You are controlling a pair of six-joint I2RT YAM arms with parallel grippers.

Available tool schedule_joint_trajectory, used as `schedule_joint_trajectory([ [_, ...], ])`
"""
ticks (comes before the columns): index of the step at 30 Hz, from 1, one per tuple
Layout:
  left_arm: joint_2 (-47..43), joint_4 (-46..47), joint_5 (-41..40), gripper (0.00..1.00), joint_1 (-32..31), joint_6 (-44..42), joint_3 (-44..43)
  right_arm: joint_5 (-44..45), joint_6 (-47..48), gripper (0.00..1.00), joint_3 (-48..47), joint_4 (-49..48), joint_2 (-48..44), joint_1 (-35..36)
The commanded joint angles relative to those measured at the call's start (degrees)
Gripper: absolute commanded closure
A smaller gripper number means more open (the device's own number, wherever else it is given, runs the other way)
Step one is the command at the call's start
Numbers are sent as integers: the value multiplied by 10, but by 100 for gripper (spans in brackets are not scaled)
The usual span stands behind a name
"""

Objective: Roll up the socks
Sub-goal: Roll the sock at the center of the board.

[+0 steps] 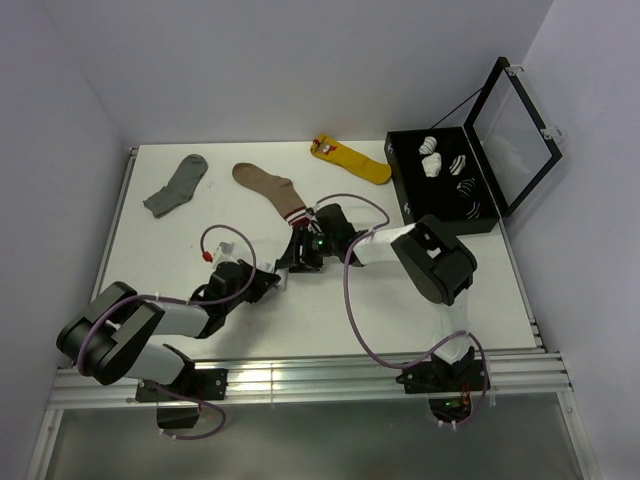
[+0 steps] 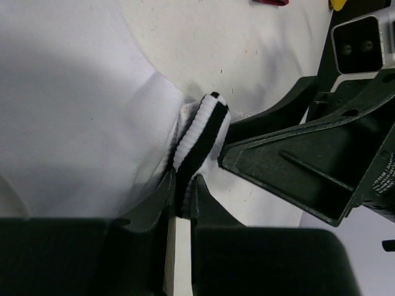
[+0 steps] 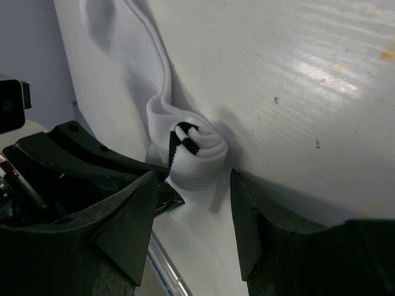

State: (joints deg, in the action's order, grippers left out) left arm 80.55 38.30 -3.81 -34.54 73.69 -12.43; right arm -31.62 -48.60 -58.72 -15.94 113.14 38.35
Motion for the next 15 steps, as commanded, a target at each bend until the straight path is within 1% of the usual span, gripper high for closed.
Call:
schedule_joint_trajectory([
  [1,19,-9,14,99,4,12,18,-34,-4,42,-26,-13,20,10],
  [5,20,1,17,98,5,13,21,-37,5,44,-34,10,33,16],
  [8,19,11,21,98,5,11,24,-50,3,48,-36,10,45,16],
  [9,20,12,21,98,5,11,26,-53,4,53,-37,12,49,16],
  [10,20,19,22,98,5,10,28,-56,5,56,-40,16,52,16],
  [11,21,22,24,97,5,10,28,-59,4,63,-41,17,53,16],
  [13,22,29,29,95,5,7,29,-66,9,73,-46,21,57,16],
  [14,23,29,30,94,5,4,28,-66,14,84,-49,25,59,16],
  [15,22,27,32,89,5,1,25,-66,19,91,-53,40,59,16],
])
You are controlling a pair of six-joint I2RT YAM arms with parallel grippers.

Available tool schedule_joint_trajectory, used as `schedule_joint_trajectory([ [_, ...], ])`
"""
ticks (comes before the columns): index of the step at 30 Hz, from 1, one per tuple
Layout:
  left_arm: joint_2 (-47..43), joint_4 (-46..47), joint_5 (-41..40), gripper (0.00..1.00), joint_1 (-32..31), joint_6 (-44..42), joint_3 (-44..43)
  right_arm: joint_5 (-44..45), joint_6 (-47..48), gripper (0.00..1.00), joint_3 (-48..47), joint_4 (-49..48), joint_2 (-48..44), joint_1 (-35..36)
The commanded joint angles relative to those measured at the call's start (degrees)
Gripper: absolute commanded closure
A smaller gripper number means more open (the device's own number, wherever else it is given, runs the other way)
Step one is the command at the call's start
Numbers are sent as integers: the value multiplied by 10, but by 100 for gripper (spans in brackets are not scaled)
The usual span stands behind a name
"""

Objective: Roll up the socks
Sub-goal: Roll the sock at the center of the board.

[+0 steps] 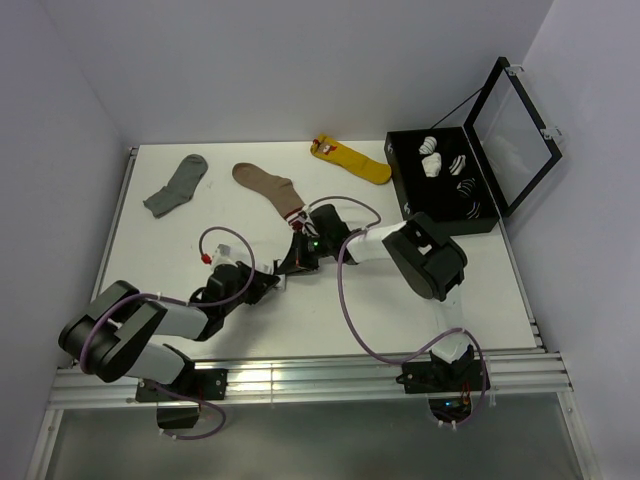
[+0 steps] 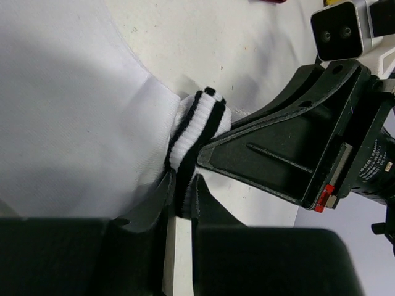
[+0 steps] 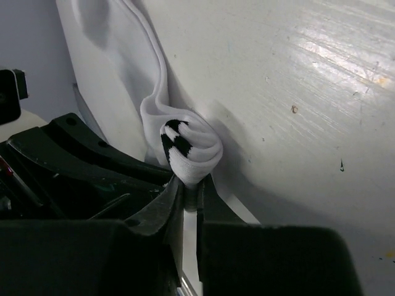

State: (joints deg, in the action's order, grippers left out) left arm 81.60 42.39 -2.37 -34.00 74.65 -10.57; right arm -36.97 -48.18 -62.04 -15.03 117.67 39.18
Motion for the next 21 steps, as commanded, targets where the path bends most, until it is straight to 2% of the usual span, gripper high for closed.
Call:
schedule_joint_trajectory([
  [1,12,-18,18,87,0,-16,3,-10,28,97,-26,39,11,7],
  [2,8,-34,18,84,1,-23,-1,-3,36,100,-28,48,8,7],
  [6,-28,-113,-3,67,1,-56,-31,33,91,100,-49,127,-8,5],
  [9,-75,-174,-38,63,3,-84,-45,71,131,100,-69,191,-19,5],
  [13,-114,-246,-84,63,8,-137,-75,119,178,100,-110,269,-24,5],
  [16,-114,-260,-89,64,12,-158,-94,151,198,100,-131,312,-25,5],
  [21,-40,-253,-67,68,21,-172,-130,196,227,100,-161,380,-26,5],
])
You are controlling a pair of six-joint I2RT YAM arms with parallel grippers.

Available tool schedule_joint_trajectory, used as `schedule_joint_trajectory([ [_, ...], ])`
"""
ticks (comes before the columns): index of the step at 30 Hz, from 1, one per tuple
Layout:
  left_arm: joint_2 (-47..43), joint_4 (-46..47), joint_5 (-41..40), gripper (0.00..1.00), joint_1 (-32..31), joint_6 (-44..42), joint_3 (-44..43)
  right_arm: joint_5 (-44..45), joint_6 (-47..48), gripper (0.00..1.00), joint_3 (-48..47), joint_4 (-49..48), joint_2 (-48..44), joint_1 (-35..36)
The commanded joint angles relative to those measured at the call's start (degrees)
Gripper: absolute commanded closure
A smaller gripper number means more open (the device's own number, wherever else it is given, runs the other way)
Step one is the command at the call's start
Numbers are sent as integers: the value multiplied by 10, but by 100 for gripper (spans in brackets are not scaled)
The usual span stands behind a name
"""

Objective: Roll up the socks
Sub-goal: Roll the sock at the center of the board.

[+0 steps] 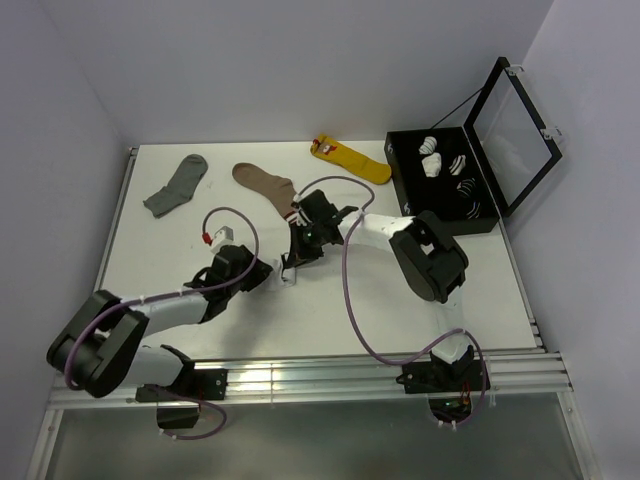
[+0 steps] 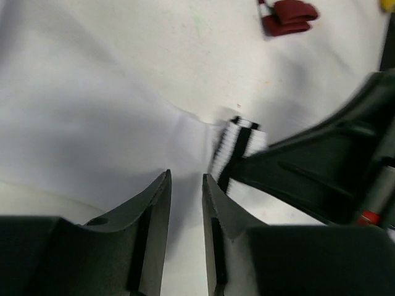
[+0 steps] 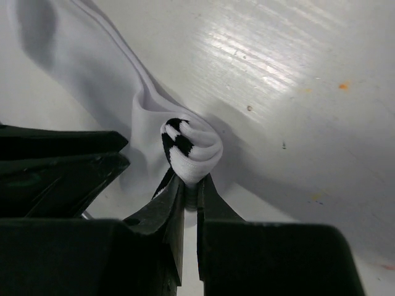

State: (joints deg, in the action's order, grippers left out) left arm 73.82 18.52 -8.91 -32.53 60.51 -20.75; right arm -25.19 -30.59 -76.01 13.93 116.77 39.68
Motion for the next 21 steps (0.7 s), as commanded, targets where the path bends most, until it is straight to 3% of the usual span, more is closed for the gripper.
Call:
schedule_joint_trajectory([
  [1,51,-5,6,69,7,-31,-33,96,54,100,-26,100,-18,0],
  [6,123,21,19,77,9,-37,-63,163,73,100,-69,179,-16,2],
  [11,154,14,15,78,9,-54,-99,234,83,100,-113,254,-2,2],
  [17,87,46,8,72,-5,-72,-70,286,77,100,-165,328,21,3],
  [21,37,79,-69,65,-82,-104,-54,296,63,100,-194,356,42,6],
])
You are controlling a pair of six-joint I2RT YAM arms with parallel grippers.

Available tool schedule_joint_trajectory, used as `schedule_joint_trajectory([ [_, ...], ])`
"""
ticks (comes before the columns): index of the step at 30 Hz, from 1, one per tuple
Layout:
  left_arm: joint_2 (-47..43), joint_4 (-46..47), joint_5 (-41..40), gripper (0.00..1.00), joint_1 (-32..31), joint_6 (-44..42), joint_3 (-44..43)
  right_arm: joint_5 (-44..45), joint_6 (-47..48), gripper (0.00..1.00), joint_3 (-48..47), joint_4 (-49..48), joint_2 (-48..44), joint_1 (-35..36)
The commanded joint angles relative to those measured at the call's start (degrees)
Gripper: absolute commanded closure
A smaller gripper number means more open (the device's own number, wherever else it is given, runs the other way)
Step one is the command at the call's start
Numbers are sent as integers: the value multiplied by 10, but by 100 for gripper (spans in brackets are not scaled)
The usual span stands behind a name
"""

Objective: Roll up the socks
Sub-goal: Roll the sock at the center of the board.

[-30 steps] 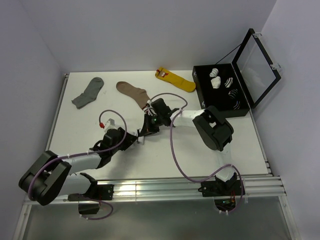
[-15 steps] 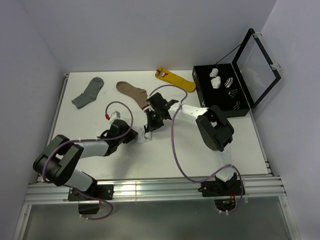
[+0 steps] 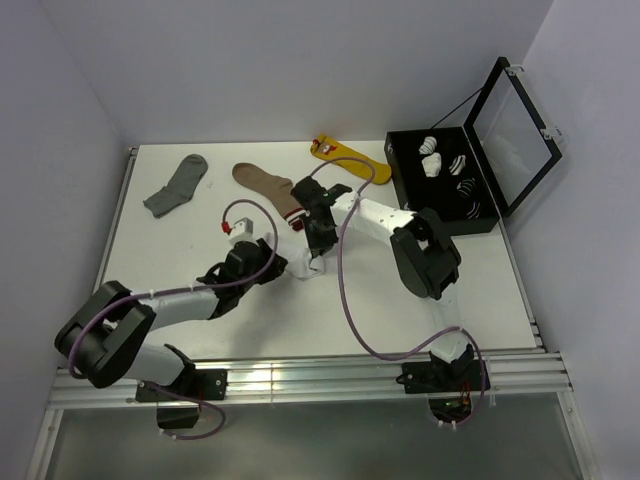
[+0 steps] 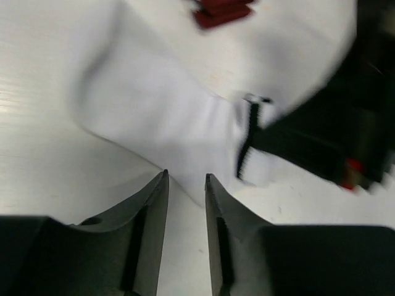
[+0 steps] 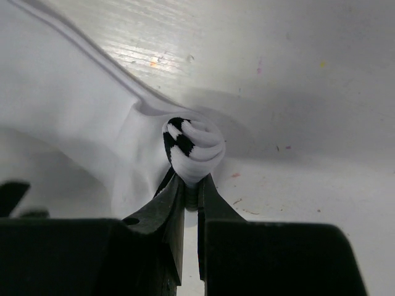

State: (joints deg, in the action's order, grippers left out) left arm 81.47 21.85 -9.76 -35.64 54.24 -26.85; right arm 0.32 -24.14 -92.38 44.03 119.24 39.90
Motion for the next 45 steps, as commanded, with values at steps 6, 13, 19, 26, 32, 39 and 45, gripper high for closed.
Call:
schedule_joint_trajectory([
  [6,6,92,-113,53,-149,-108,-37,38,-24,100,-58,81,41,4],
  [13,83,70,-166,50,-189,-144,-106,30,-35,100,-82,101,51,5],
  [19,135,20,-220,40,-213,-157,-166,27,-36,100,-85,103,51,5],
  [26,183,-27,-250,36,-233,-161,-210,21,-37,100,-95,107,55,5],
  [32,217,-64,-273,45,-242,-150,-239,18,-38,100,-98,107,57,5],
  [39,235,-84,-315,48,-260,-160,-267,11,-42,100,-98,105,61,6],
  [45,253,-114,-341,49,-264,-154,-290,8,-42,100,-96,104,63,7],
])
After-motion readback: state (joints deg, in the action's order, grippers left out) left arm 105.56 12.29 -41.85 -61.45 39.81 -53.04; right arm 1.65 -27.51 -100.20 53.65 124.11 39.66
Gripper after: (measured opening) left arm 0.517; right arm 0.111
